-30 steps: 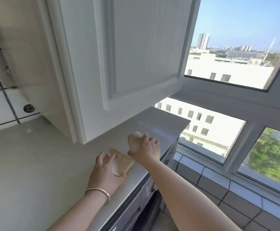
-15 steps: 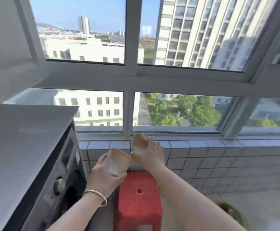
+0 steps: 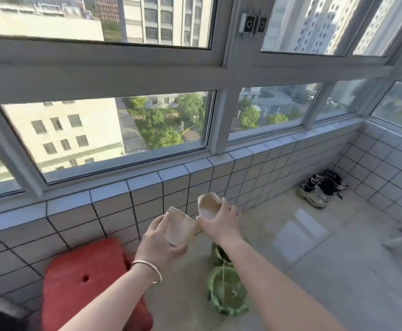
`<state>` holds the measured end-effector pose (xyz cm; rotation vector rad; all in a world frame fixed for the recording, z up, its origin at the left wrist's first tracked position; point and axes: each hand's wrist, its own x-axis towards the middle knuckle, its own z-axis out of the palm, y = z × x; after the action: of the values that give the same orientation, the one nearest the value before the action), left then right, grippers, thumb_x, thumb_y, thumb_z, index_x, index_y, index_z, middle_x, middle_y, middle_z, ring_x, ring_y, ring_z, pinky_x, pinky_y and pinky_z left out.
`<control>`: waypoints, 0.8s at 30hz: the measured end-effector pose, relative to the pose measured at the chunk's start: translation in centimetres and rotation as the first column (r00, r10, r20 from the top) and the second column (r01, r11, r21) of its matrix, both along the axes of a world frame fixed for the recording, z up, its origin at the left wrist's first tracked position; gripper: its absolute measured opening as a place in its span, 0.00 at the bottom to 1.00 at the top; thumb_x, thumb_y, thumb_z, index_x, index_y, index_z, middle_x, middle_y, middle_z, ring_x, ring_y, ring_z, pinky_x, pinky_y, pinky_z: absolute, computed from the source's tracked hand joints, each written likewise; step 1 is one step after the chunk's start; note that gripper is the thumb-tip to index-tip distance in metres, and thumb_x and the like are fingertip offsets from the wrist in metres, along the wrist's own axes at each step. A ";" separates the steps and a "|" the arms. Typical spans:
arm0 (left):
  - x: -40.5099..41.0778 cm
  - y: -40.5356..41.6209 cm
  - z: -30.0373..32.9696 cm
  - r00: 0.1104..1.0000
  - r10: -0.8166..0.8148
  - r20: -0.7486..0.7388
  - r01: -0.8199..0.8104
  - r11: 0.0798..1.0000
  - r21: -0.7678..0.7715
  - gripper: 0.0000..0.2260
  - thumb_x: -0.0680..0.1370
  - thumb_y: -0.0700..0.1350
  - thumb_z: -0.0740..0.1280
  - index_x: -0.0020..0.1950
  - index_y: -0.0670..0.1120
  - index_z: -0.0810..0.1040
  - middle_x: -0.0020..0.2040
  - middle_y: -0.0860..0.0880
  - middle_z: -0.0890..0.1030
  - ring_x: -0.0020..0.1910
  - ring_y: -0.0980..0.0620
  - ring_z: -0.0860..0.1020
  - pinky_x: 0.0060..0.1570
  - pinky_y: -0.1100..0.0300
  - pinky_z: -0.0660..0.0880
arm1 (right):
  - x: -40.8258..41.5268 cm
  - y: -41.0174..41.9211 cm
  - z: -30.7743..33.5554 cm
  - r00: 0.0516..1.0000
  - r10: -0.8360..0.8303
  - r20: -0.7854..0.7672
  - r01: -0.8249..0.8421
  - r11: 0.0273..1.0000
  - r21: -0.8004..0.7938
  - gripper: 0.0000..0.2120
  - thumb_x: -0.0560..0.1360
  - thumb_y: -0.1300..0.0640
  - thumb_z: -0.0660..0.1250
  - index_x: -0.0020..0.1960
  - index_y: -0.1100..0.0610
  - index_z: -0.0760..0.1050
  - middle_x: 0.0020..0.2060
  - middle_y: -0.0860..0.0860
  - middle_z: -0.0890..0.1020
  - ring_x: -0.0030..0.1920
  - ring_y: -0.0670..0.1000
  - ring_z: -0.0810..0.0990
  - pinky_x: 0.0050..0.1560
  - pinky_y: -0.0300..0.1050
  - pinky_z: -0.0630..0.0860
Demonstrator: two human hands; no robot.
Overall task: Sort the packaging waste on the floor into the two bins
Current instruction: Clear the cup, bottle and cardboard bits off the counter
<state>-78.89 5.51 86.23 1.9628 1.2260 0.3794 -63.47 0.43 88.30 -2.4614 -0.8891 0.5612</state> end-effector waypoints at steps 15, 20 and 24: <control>23.6 10.6 -9.6 0.883 -0.429 -0.193 0.411 0.903 -0.127 0.39 0.69 0.52 0.72 0.76 0.53 0.57 0.73 0.54 0.62 0.68 0.51 0.68 0.62 0.62 0.67 | 20.1 0.9 -11.8 0.809 -0.523 -0.267 0.510 0.851 -0.122 0.44 0.70 0.39 0.66 0.77 0.50 0.46 0.73 0.56 0.60 0.72 0.61 0.58 0.70 0.55 0.59; 28.8 12.1 -15.1 0.863 -0.437 -0.254 0.369 0.889 -0.272 0.38 0.69 0.52 0.71 0.76 0.52 0.57 0.74 0.50 0.62 0.71 0.50 0.66 0.66 0.60 0.64 | 24.5 -0.9 -18.6 0.645 -0.614 -0.455 0.603 0.775 -0.190 0.45 0.69 0.40 0.67 0.77 0.50 0.46 0.75 0.52 0.58 0.73 0.58 0.59 0.72 0.56 0.60; 31.8 12.4 -21.0 0.848 -0.408 -0.337 0.269 0.881 -0.388 0.36 0.69 0.54 0.71 0.74 0.52 0.62 0.71 0.48 0.68 0.69 0.48 0.69 0.66 0.57 0.66 | 27.2 -1.3 -25.0 0.538 -0.601 -0.591 0.590 0.769 -0.245 0.43 0.72 0.43 0.67 0.77 0.50 0.46 0.76 0.51 0.56 0.74 0.57 0.58 0.71 0.53 0.59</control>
<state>-47.13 17.89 65.23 1.9643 1.0631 -0.4239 -36.27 -0.87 63.34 -2.1168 0.2573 1.0437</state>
